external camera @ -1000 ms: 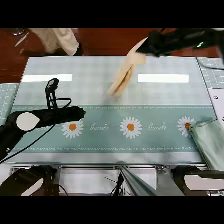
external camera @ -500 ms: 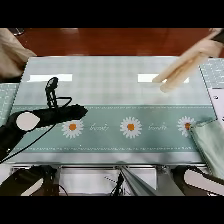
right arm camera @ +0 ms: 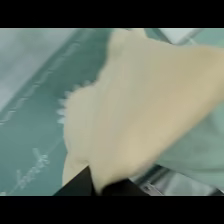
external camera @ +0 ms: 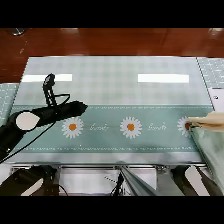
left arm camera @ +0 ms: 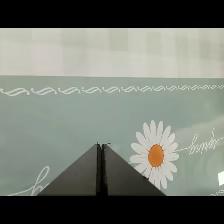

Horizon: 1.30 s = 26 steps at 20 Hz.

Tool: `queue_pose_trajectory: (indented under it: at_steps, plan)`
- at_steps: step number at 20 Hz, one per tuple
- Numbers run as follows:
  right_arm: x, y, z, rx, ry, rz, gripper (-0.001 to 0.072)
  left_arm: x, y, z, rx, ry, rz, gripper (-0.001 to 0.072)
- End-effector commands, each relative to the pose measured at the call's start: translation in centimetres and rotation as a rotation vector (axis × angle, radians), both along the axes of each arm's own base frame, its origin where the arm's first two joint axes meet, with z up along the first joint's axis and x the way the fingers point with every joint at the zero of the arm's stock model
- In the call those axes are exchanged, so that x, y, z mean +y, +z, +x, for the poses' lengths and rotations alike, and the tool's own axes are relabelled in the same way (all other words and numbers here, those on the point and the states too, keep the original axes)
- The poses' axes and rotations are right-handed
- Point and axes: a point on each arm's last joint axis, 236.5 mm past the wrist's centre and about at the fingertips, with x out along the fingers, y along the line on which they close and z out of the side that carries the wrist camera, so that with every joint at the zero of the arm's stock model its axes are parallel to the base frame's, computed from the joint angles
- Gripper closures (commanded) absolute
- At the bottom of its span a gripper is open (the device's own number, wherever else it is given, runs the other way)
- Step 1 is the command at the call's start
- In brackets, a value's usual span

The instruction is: Fold the shirts.

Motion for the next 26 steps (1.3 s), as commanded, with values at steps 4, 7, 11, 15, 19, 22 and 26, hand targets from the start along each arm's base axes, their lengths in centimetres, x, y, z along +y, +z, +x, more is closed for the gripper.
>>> queue_pose_trajectory:
  at_steps: [4,7,11,15,19,22,26]
  plan:
    - [-1.8,-2.4,-14.3,0.285,-0.465,-0.106,0.0349,-0.1,0.2,0.2,-0.010,0.003,-0.002,0.0678]
    - [-3.0,-3.2,-13.4,0.272,-0.442,-0.116,0.0086,-0.1,0.0,0.0,-0.036,-0.042,0.031,0.0678]
    - [-5.2,-2.7,-4.5,-0.004,-0.230,-0.093,0.0291,1.6,2.2,2.3,-0.108,-0.004,0.042,0.0678]
    - [2.5,3.4,15.6,-0.617,0.291,0.107,0.0687,4.2,12.6,7.8,-0.289,0.034,0.043,0.0679]
    - [20.6,1.4,24.1,-0.629,0.891,0.124,0.0686,0.7,20.9,9.5,-0.359,-0.133,0.056,0.0679]
    - [26.6,-7.9,24.1,-0.262,1.141,-0.103,0.0686,1.9,12.2,7.8,-0.133,-0.200,0.346,0.0679]
    - [25.3,-16.8,22.9,0.065,1.053,-0.189,0.0689,6.3,0.4,4.8,0.121,-0.148,0.520,0.0678]
